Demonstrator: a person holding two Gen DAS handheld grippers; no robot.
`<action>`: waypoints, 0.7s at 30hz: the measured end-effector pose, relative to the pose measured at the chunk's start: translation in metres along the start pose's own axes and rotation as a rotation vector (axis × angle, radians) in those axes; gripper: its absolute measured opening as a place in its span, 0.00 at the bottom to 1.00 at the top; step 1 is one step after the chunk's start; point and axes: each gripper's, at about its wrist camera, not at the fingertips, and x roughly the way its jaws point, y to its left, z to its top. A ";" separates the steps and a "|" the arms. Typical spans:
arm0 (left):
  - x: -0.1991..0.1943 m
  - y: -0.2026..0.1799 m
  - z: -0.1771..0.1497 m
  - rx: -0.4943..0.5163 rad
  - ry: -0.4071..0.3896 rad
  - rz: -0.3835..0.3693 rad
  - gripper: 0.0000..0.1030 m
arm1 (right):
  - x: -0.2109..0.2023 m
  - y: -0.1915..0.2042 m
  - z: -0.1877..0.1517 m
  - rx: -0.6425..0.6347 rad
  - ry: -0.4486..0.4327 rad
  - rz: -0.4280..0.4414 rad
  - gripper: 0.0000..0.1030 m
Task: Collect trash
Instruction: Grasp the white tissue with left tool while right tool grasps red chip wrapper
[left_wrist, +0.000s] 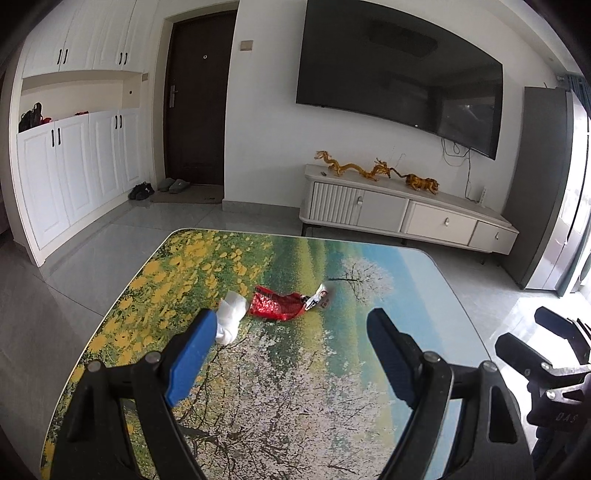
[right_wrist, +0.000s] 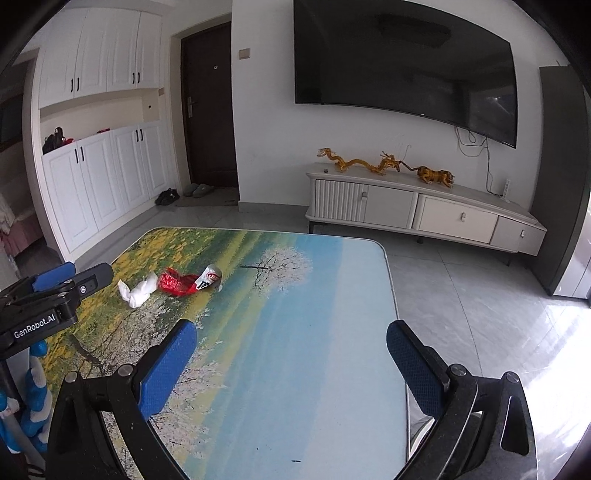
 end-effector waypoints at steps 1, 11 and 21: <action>0.006 0.004 -0.001 0.000 0.010 0.002 0.80 | 0.007 0.002 0.001 -0.013 0.014 0.016 1.00; 0.059 0.071 -0.008 -0.040 0.102 0.028 0.80 | 0.096 0.032 0.021 -0.146 0.141 0.220 1.00; 0.119 0.091 -0.002 -0.022 0.227 -0.010 0.80 | 0.188 0.060 0.039 -0.248 0.229 0.416 1.00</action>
